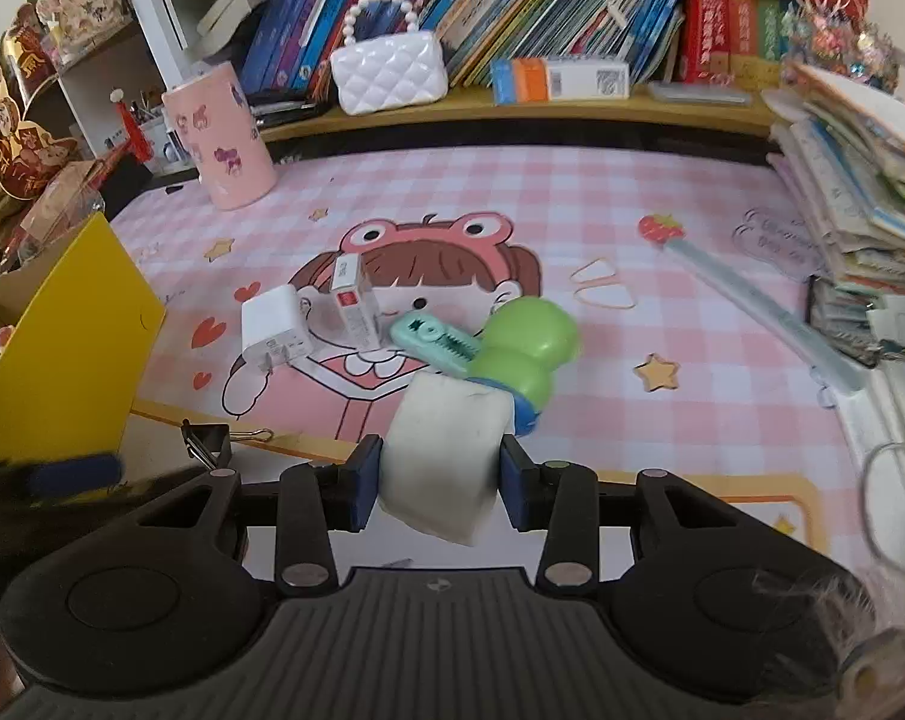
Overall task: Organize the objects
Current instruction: 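Grasp the black binder clip with the left tool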
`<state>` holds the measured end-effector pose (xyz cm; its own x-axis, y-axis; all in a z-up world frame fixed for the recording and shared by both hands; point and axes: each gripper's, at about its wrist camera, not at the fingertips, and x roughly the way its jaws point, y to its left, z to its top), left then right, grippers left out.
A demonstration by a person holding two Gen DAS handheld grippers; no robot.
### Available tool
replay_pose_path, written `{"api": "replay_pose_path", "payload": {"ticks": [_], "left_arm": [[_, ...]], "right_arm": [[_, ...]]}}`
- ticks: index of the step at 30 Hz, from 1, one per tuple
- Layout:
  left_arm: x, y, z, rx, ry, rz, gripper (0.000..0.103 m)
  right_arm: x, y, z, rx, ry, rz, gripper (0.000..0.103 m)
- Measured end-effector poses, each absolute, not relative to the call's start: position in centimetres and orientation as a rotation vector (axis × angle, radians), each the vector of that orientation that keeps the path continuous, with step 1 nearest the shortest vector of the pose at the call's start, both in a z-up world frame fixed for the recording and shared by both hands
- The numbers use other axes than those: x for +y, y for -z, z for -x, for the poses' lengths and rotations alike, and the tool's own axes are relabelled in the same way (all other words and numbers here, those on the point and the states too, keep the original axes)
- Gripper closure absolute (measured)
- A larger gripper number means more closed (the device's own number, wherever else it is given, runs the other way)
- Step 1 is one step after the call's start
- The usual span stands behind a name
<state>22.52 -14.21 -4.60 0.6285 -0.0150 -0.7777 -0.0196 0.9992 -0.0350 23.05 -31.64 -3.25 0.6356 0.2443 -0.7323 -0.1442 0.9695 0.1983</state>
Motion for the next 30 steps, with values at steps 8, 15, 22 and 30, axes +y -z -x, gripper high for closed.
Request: {"api": "replay_pose_path", "payload": {"ticks": [8,15,22,30], "left_arm": [[-15.0,7.2,-25.1,0.924,-0.047,-0.040,0.050],[-14.5,7.9,-25.5,0.936,-0.042,-0.028,0.070],[-13.0,5.2,-23.5,0.877,-0.012,0.052,0.080],[-10.7,2.2,-19.5,0.822,0.037,0.137,0.080]], "right_arm": [[-32.9,3.3,-21.9,0.871,-0.224,-0.131,0.065],[-32.9,3.3,-21.0,0.891,-0.225,-0.118,0.065],[-32.4,2.7,-19.6,0.893,-0.207,-0.112,0.065],[-30.1,2.3,-17.8,0.896,-0.225,-0.102,0.065]]}}
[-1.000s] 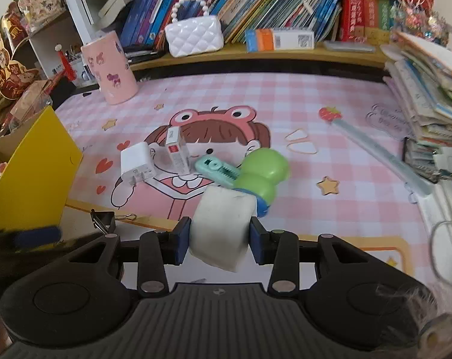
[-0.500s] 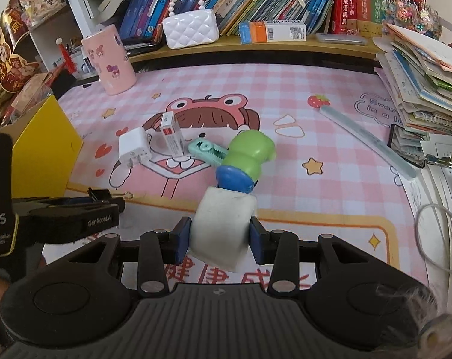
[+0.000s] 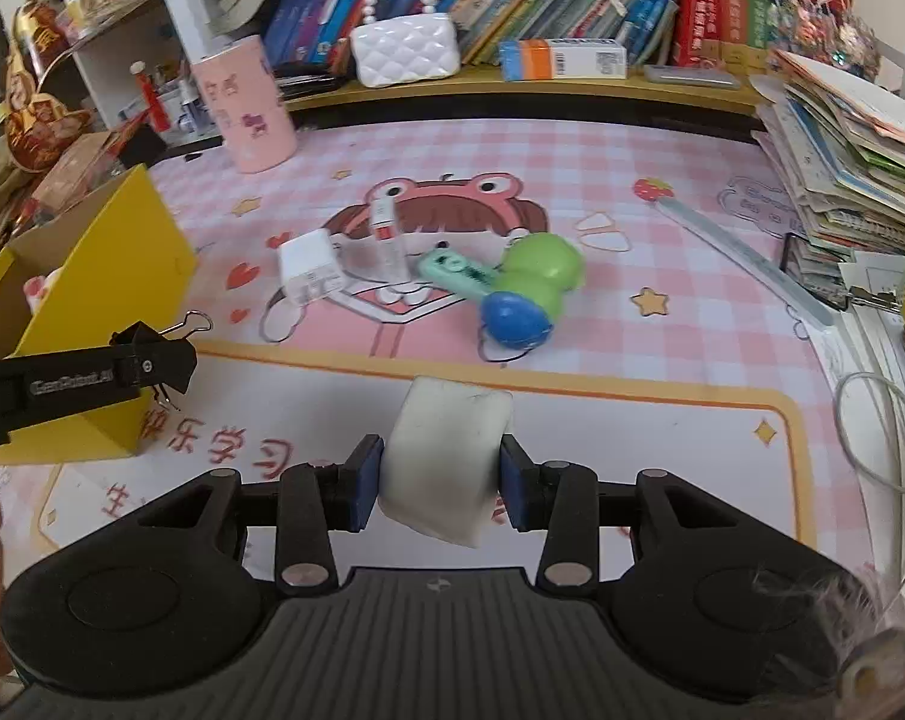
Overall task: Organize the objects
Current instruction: 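Grasp the black binder clip with the left tool, then carry the white cube and black binder clip over the yellow box with both tools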
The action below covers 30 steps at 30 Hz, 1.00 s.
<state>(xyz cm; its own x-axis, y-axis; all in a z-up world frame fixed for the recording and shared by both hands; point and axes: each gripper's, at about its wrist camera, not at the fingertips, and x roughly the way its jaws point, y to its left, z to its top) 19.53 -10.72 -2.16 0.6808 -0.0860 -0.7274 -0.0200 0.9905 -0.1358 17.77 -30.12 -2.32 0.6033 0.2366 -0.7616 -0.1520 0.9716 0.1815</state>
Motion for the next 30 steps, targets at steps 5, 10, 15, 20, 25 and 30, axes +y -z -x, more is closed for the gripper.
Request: {"api": "replay_pose_path", "payload": {"ticks": [5,10,15,20,25,30], "left_arm": [[-9.7,1.7,-17.1,0.813,0.065,0.147,0.080],[-7.9,1.5,-15.3,0.807,0.066,0.152,0.080],[-5.5,1.5,-13.1,0.807,0.057,0.168,0.080],[-3.0,1.2,-10.9,0.801,0.039,0.183,0.080],[-0.3,0.8,-8.6,0.793,0.018,0.189,0.080],[2.3,0.5,-6.4,0.785,0.001,0.187,0.080]], "right_arm": [[-28.2,1.9,-16.4,0.890,-0.243,-0.081,0.065],[-26.0,1.8,-14.9,0.892,-0.261,-0.066,0.065],[-23.5,1.6,-13.1,0.898,-0.277,-0.052,0.065],[-20.6,1.3,-11.0,0.897,-0.307,-0.032,0.065],[-17.8,1.1,-8.9,0.897,-0.338,-0.022,0.065],[-15.0,0.9,-6.8,0.891,-0.358,-0.022,0.065]]}}
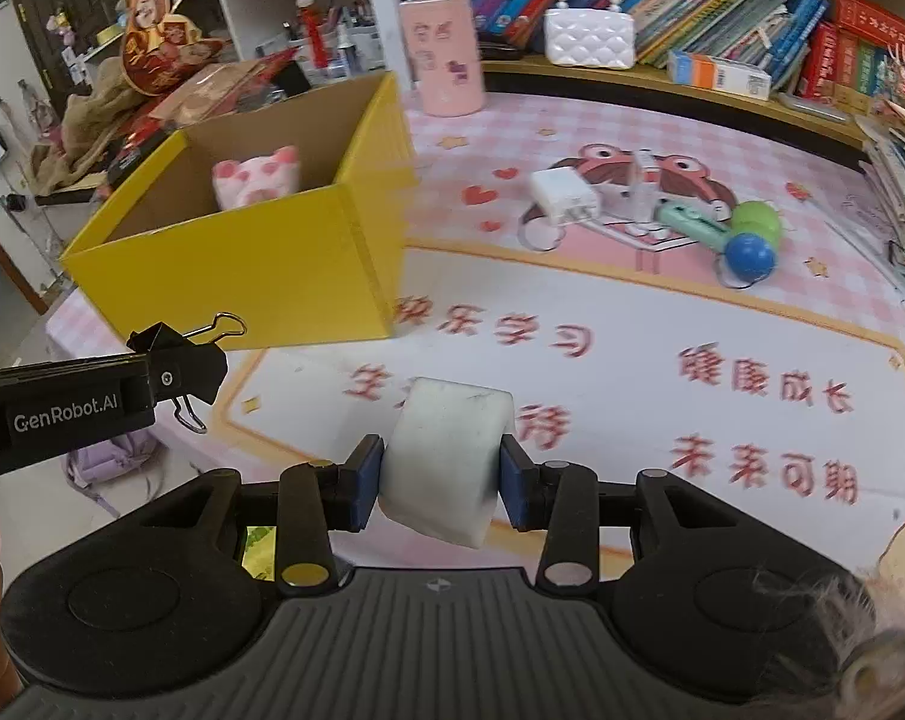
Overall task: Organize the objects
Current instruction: 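Carry the white cube and black binder clip over the yellow box with both tools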
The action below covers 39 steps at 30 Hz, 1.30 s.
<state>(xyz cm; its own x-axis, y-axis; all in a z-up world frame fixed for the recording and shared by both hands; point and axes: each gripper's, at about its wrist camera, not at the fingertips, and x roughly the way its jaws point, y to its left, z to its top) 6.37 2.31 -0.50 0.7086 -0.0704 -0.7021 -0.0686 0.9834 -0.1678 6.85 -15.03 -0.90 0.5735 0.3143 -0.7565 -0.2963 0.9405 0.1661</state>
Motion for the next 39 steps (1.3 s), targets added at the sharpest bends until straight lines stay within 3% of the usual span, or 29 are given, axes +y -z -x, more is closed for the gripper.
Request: {"api": "replay_pose_path", "payload": {"ticks": [25,39], "left_arm": [[11.9,-0.5,-0.4,0.711,-0.043,0.211,0.080],[12.7,-5.0,-5.9,0.513,-0.048,0.197,0.080]], "right_arm": [[-4.9,-0.1,-1.6,0.835,-0.381,0.029,0.066],[-3.6,-5.1,-7.6,0.559,-0.344,0.050,0.066]]}}
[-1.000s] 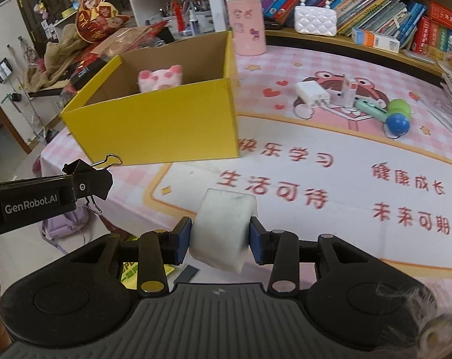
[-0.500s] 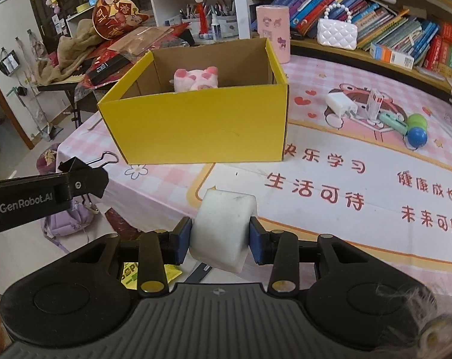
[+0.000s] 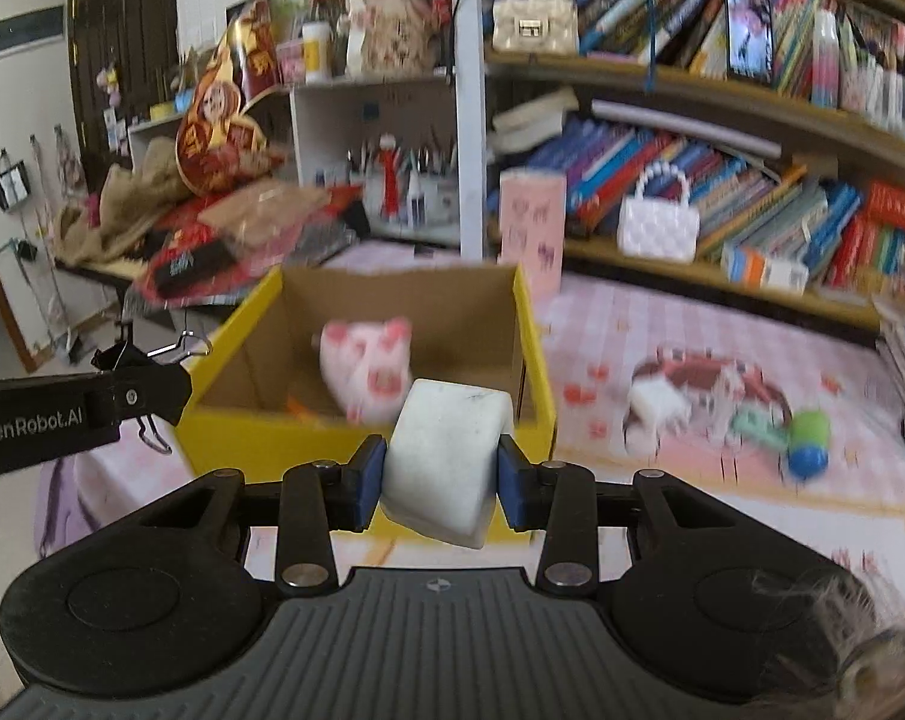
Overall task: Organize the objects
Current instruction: 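Carry the white cube and black binder clip over the yellow box with both tools, then open both tools to drop the cube and clip into the box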
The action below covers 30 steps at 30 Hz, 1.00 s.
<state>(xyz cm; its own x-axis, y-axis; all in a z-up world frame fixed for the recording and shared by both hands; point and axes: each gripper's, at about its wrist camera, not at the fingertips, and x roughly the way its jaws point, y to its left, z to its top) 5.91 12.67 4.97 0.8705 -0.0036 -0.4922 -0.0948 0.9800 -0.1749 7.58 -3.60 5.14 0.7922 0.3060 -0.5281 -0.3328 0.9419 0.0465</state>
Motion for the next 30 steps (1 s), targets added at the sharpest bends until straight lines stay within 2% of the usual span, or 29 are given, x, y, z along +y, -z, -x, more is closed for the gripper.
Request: {"api": "replay_pose_path", "payload": {"ticks": [7,14,22,30], "left_arm": [[12.5,-4.2,-10.5,0.531,-0.072,0.178,0.080],[12.3,-2.1,-14.4,0.596,-0.103,0.150,0.079],[12.6,0.0,-16.4,0.690,-0.156,0.146,0.079],[12.6,1.0,-17.4,0.730,-0.175,0.139,0.079]], "right_arm": [[-2.2,-4.8,-12.5,0.546,-0.383,0.114,0.067],[-0.7,-2.8,-16.9,0.615,-0.441,0.177,0.067],[0.1,0.3,-20.5,0.718,-0.485,0.200,0.067],[1.0,1.1,-21.7,0.697,-0.494,0.293,0.066]]}}
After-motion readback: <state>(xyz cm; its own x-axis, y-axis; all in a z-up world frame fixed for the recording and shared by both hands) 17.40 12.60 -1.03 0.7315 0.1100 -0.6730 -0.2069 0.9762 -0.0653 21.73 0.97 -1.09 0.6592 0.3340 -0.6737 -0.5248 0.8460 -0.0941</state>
